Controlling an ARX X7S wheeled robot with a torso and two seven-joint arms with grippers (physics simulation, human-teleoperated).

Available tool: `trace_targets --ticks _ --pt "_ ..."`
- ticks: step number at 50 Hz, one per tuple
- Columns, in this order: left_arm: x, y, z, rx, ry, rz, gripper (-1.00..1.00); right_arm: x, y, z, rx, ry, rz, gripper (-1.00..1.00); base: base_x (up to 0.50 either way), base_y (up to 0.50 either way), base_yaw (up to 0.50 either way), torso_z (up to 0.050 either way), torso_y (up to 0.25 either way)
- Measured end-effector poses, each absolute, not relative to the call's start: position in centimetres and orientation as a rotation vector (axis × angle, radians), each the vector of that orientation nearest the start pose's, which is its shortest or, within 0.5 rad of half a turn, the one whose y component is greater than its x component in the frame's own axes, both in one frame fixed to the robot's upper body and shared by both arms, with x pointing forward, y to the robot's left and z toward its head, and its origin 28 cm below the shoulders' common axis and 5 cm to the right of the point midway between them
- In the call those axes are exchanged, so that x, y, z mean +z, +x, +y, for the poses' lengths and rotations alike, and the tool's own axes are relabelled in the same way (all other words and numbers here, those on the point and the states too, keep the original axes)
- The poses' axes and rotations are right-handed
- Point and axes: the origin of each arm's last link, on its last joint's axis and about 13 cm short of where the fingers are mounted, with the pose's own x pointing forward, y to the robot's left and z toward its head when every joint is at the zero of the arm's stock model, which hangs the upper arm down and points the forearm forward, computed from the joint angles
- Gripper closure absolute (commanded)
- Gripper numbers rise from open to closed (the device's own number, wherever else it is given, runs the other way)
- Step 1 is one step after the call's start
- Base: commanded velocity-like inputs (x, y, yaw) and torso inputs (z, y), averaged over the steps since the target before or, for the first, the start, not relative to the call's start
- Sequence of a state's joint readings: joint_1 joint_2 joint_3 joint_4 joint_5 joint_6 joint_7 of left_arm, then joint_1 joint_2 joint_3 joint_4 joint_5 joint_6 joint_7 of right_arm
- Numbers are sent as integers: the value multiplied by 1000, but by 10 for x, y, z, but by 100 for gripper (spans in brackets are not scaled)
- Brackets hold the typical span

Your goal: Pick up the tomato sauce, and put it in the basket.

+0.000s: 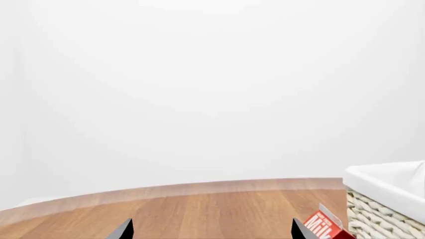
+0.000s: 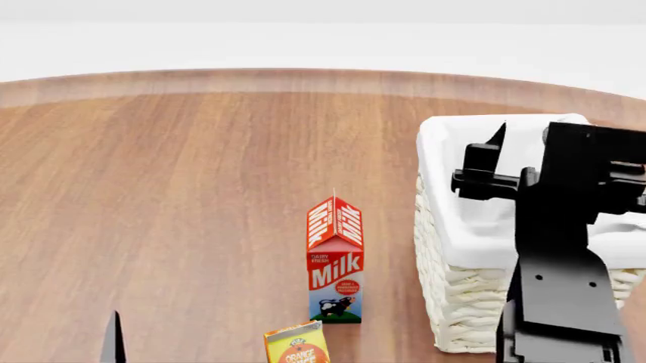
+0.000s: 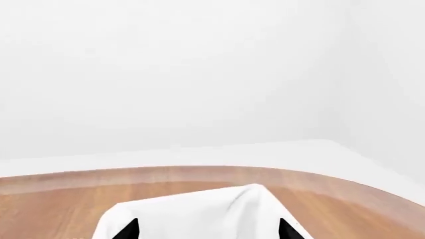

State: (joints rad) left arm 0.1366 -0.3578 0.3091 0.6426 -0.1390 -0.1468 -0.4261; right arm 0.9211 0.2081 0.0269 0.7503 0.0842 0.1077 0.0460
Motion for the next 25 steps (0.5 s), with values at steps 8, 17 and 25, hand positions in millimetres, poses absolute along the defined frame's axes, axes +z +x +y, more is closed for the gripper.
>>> trace_targets --ticks 8,17,25 --pt "100 160 196 -20 55 -280 -100 151 351 -178 -165 -14 -202 -100 0 0 0 0 0" --pt "99 160 196 -21 58 -278 -100 150 300 -174 -118 -12 -300 -100 0 0 0 0 0" --pt "98 161 195 -21 61 -275 -100 140 255 -170 -71 -2 -341 -100 0 0 0 0 0"
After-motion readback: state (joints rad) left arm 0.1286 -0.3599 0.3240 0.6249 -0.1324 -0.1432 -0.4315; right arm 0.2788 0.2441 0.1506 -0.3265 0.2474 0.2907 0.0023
